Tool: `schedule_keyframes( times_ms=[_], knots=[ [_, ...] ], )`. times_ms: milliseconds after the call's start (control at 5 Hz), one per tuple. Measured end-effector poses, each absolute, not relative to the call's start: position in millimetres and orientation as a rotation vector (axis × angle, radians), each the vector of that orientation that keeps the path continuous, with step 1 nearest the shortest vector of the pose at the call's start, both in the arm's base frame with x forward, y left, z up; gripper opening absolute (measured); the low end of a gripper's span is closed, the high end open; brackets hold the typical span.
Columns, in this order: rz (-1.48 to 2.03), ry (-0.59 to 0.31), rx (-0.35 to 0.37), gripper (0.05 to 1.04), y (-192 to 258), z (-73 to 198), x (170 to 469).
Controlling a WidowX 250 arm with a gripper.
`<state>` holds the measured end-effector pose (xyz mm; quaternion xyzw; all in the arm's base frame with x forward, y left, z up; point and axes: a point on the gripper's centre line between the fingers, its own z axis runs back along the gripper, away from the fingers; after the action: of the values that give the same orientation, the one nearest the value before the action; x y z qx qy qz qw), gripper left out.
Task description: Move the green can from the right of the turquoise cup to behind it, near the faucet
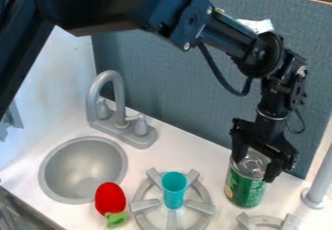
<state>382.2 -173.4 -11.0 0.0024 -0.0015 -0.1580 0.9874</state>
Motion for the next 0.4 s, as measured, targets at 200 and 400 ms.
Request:
schedule_keyframes(
  times_ms=[200,400],
  knots=[
    [-0.319,0.039,0.016,1.0,-170.7,-28.3,376.3],
    [-0.323,0.019,0.012,1.0,-172.4,-28.4,379.0]
  ],
)
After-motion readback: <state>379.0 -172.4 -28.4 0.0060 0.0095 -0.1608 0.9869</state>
